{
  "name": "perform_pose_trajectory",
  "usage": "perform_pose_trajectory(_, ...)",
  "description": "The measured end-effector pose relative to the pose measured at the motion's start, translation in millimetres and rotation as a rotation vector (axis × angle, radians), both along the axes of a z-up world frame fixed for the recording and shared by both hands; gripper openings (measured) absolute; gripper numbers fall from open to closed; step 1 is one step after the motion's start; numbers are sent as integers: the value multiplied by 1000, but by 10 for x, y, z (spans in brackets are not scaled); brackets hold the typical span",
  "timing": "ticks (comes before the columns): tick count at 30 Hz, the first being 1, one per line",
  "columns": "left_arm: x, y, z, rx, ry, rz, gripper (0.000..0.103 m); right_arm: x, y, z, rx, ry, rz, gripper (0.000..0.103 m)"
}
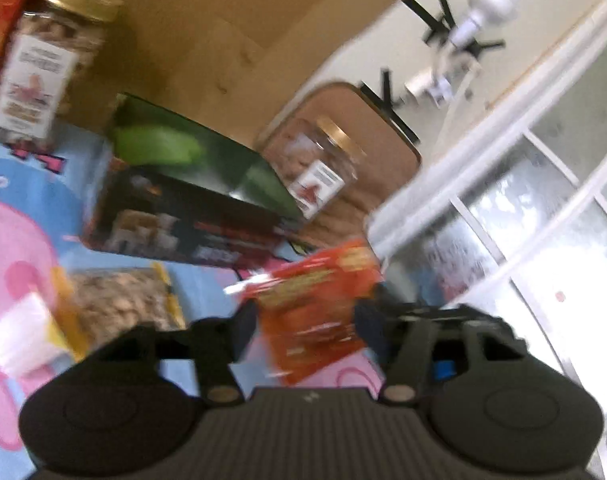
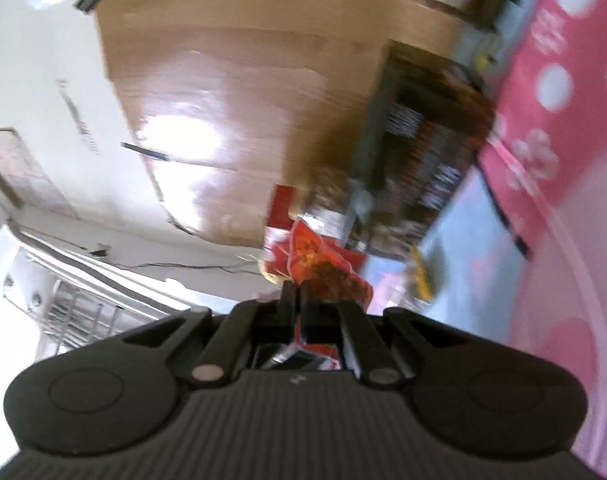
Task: Organize snacks
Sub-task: 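Carry the orange bag into the tin box, open right gripper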
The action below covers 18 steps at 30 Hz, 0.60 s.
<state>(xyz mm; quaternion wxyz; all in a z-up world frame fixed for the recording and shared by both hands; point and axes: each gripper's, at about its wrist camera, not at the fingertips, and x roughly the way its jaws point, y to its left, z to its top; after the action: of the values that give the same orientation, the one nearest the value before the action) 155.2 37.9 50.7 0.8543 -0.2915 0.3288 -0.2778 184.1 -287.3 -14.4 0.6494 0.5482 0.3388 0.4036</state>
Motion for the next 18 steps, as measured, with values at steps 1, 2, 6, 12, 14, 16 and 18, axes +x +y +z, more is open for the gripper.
perform_pose_trajectory(1, -6, 50, -30, -18, 12, 18, 83, 2, -16, 57, 11, -16, -1, 5)
perform_pose_trajectory(2, -11, 114, -67, -49, 26, 25, 86, -2, -14, 113, 22, -34, -1, 5)
perform_pose_trajectory(6, 3, 259, -242, -262, 86, -25, 88, -8, 9, 220, 69, -73, 6, 5)
perform_pose_trajectory(12, 50, 240, -206, -375, 76, -73, 48, 27, 58, 141, 93, -45, 29, 5)
perform_pose_trajectory(14, 78, 223, -132, -328, 61, -44, 42, 62, 32, 110, 94, -29, 32, 4)
perform_pose_trajectory(16, 147, 231, -81, -290, 54, -29, 37, 107, 6, 139, 61, -41, 12, 4)
perform_pose_trajectory(18, 242, 271, -35, -259, 56, -4, 35, 171, 17, 205, -13, -61, -8, 5)
